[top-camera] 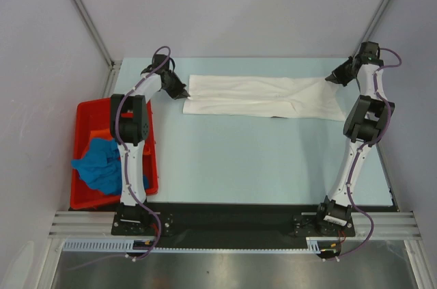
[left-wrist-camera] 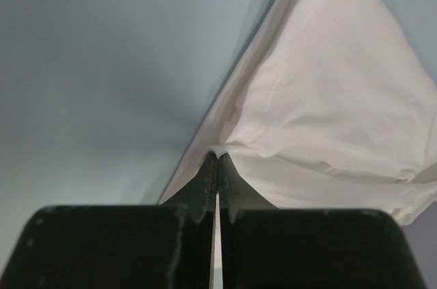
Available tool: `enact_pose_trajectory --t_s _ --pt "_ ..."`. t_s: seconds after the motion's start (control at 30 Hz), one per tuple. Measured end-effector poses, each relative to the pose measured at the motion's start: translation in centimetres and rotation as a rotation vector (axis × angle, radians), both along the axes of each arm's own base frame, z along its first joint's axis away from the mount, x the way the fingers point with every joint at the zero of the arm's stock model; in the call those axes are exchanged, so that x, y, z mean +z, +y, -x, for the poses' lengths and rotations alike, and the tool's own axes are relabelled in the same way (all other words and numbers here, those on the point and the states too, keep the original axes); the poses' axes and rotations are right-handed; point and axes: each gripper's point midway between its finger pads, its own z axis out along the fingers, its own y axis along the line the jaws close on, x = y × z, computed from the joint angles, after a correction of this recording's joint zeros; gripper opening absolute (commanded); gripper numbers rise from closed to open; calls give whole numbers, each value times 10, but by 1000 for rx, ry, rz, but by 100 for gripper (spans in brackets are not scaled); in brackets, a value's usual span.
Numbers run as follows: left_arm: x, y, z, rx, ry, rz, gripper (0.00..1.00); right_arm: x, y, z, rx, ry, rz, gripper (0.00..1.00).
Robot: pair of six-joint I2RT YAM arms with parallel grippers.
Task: Fold and stack the t-shirts
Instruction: Fold the tshirt
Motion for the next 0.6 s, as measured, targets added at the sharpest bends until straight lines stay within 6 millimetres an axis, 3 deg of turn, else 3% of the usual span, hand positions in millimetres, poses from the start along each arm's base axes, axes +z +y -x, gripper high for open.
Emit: enact_pose_trajectory --t_s 0.37,0.53,0.6 --pt "-1 0 0 1 3 0 0 -19 1 -3 -12 19 -29 0" --pt "-1 0 0 1 3 0 2 -21 2 -5 -18 18 -37 4" --pt "-1 0 0 1 3 0 7 -22 2 -6 -25 20 -42 10"
